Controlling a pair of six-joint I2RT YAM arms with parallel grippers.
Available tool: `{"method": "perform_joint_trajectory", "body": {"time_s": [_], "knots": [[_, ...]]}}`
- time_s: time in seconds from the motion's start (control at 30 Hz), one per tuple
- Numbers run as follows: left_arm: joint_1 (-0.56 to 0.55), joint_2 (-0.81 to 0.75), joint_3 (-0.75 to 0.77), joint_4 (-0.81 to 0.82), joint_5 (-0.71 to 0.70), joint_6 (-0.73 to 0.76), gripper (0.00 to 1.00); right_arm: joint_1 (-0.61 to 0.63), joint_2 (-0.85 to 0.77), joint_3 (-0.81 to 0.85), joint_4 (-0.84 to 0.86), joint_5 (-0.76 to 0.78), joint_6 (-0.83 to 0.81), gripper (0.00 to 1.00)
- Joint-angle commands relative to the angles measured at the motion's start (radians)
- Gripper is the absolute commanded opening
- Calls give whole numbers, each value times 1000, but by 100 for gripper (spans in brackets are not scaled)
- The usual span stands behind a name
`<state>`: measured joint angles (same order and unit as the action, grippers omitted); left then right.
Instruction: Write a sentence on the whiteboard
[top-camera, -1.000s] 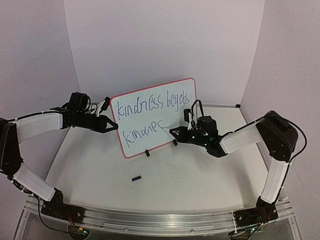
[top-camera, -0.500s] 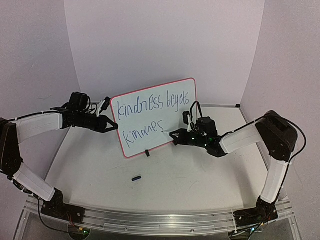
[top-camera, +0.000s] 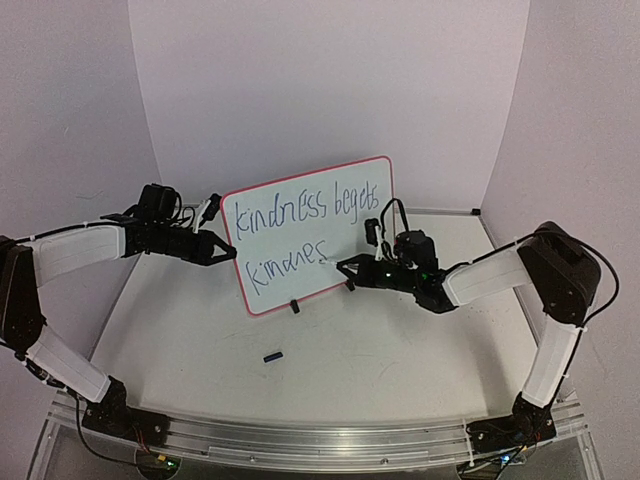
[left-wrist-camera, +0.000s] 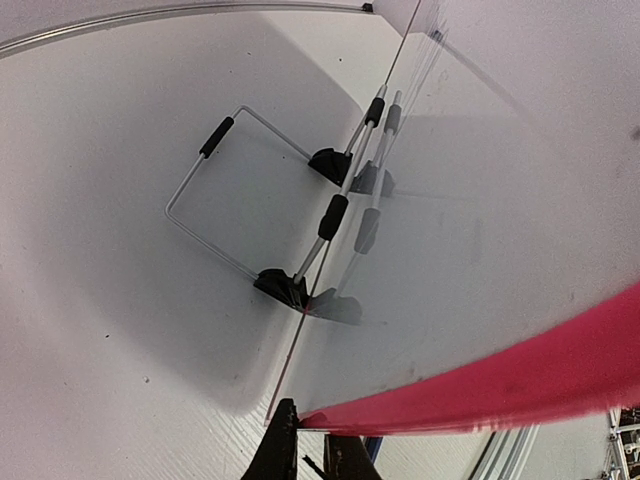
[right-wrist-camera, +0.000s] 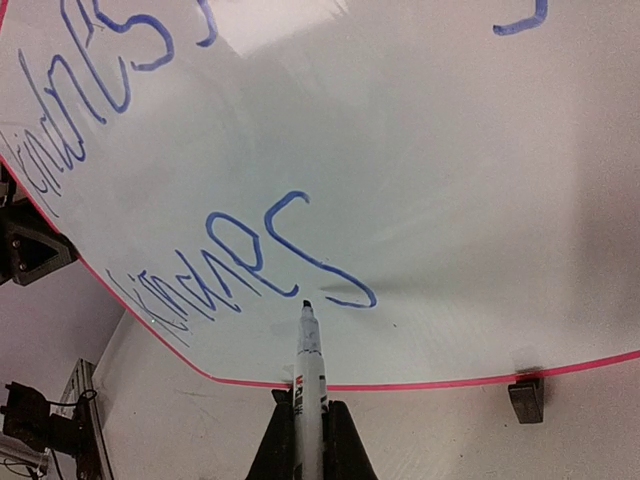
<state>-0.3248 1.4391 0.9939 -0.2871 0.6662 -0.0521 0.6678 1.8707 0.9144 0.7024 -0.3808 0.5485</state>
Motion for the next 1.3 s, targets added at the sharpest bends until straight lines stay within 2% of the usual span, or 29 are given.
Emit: {"method": "perform_joint_trajectory", "body": {"time_s": [0.0, 0.17, 0.9, 1.27], "knots": [[-10, -8, 24, -42, -44, 49, 0, -6, -117, -35, 71, 29, 6, 0], [-11, -8, 22, -41, -45, 49, 0, -29, -123, -46, 71, 69, 4, 0], [-11, -5, 24, -45, -50, 51, 0, -78, -25, 20, 121, 43, 44, 0], [-12, -3, 24, -46, -51, 51, 0, -80, 33, 58, 118, -32, 41, 0]]}}
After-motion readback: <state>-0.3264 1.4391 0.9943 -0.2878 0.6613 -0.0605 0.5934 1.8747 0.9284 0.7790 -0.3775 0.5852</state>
